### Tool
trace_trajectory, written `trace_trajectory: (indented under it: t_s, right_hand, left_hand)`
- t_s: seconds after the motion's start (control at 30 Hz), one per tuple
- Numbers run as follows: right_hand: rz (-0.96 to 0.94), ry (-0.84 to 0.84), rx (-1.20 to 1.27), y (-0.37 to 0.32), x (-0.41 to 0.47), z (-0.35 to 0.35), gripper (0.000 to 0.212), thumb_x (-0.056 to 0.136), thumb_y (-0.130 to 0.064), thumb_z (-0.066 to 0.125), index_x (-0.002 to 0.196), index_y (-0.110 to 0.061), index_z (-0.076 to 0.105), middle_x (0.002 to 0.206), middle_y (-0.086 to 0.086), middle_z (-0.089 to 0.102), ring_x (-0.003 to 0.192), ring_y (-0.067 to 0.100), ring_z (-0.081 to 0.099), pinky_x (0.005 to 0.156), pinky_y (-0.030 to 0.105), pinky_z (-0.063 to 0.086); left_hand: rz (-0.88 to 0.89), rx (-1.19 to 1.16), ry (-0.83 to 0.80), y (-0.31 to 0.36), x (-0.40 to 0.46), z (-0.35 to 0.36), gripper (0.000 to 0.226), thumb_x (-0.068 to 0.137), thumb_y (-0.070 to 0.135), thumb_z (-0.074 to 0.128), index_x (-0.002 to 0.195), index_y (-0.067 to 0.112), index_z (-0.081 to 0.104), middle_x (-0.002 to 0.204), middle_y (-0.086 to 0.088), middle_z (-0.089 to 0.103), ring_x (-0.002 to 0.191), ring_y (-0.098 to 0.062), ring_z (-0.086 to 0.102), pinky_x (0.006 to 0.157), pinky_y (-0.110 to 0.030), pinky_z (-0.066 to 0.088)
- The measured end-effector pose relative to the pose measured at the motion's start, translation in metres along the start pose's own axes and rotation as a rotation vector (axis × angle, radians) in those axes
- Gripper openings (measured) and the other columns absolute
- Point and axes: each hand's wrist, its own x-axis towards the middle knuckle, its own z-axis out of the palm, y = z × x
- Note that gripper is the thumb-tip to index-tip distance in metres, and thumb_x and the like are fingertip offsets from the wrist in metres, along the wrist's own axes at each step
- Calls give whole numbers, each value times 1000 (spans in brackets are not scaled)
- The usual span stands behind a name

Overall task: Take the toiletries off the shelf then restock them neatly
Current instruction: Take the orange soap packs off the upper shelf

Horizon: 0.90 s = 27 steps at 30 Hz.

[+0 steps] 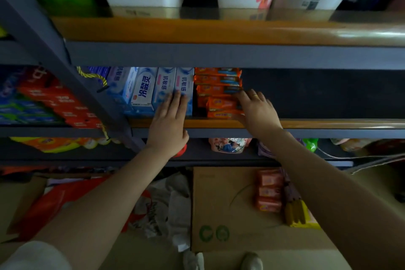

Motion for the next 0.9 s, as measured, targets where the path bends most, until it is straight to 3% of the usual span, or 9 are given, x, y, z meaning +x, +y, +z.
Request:
trace_trajectory:
  t_s: [0.1,0.2,0.27,0.33,0.43,0.53,0.7,0.77,0.9]
  right_hand:
    - [9,-41,26,-5,-1,-12,46,92,-22,54,135,-17,37,133,11,41,121,32,40,95,43,38]
    - [-31,109,165,-3,-23,-20,42,89,-22,58,127,-10,44,126,11,45,115,30,42,86,39,43]
    - [-16,165,502,-1,-45,-28,35,85,-16,64,115,-7,49,112,7,50,101,20,49,80,17,43]
    - [44,26,797,-4,-64,-36,31,82,-13,68,105,-17,48,103,-1,52,88,7,53,72,5,41]
    - [72,-159,1059,-8,-83,-34,33,78,-13,73,97,-26,49,100,4,63,90,15,61,79,27,51]
    - [65,-220,1133,-13,-100,-36,33,78,-9,72,98,-25,51,102,9,64,95,25,62,87,41,50]
    - [91,-245,1106,-8,-120,-51,29,79,-18,72,104,-23,59,102,1,67,94,14,65,82,33,54]
    - [104,-269,1132,-8,-128,-58,24,84,-23,66,108,-20,61,97,-2,68,86,6,65,74,26,53]
    - [183,-290,1266,-11,-143,-71,22,93,-25,53,114,-29,56,89,0,67,78,10,66,66,26,55]
  left_hand:
    - [4,-60,-17,-3,1,-6,89,87,36,57,148,13,-3,157,-8,-2,144,-24,-6,117,-35,0]
    - [34,-298,-28,2,-6,-24,83,89,40,55,149,14,4,157,-5,4,144,-17,1,116,-31,6]
    - [94,-571,1,16,-17,-41,79,87,36,60,148,17,13,154,1,16,137,-6,12,111,-22,13]
    - [123,-774,40,34,-31,-56,75,83,34,64,145,22,23,142,12,27,127,3,20,103,-11,19]
    - [99,-870,157,53,-44,-71,59,81,31,67,133,18,44,123,14,42,114,3,38,87,2,28]
    - [80,-861,163,58,-54,-81,47,78,28,72,120,13,56,108,11,52,100,-3,51,74,0,36]
    - [-11,-1030,-16,57,-71,-86,36,77,29,71,110,20,57,103,11,60,95,-4,57,80,-11,44]
    - [-163,-1296,-114,59,-78,-85,24,77,33,67,99,27,57,97,12,64,90,-3,62,79,-22,50]
    - [-510,-1629,-260,69,-90,-70,7,88,25,57,86,20,59,67,10,67,70,-9,60,63,-20,49]
